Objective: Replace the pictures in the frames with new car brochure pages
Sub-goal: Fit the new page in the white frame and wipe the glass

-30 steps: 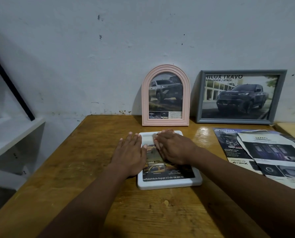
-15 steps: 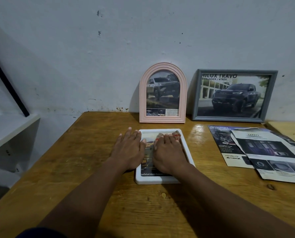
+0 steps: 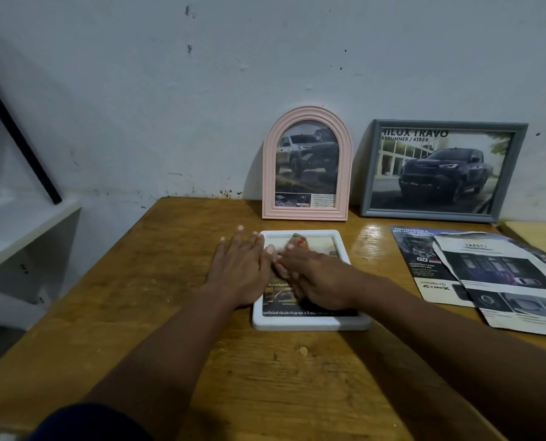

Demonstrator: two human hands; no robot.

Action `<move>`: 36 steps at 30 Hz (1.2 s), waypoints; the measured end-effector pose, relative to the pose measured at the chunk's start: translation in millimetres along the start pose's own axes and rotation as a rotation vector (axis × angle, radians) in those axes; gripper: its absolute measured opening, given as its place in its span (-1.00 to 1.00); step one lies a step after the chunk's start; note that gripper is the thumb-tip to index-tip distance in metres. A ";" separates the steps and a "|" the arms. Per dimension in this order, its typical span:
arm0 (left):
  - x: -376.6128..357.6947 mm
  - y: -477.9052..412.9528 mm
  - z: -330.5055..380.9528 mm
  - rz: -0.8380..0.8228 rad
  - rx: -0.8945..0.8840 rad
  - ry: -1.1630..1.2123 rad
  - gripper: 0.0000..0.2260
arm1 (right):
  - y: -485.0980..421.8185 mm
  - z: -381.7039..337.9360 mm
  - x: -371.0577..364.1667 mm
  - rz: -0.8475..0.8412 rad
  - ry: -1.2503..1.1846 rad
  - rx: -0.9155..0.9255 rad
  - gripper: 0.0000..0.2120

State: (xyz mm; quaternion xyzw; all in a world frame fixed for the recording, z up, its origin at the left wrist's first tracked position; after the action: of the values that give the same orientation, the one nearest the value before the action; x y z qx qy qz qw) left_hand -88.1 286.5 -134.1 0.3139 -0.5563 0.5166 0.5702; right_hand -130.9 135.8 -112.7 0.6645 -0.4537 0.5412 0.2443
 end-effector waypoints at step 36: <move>-4.5 -0.2 0.1 0.035 0.035 0.023 -0.43 | 62.1 -94.5 -18.8 0.207 0.170 -0.394 -0.40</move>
State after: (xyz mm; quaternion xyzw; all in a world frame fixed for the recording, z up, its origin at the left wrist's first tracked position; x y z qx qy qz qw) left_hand -87.3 285.3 -138.3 0.3080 -0.5460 0.5395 0.5621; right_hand -231.8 190.2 -112.9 0.5058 -0.5942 0.5185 0.3496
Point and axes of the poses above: each hand's wrist, its own y-axis away from the middle knuckle, its own x-axis out of the back of the hand, z = x × y, the point moved 5 cm from there along -y, towards the middle knuckle, and after that the axes turned 9 degrees about z, right-handed, at the moved point
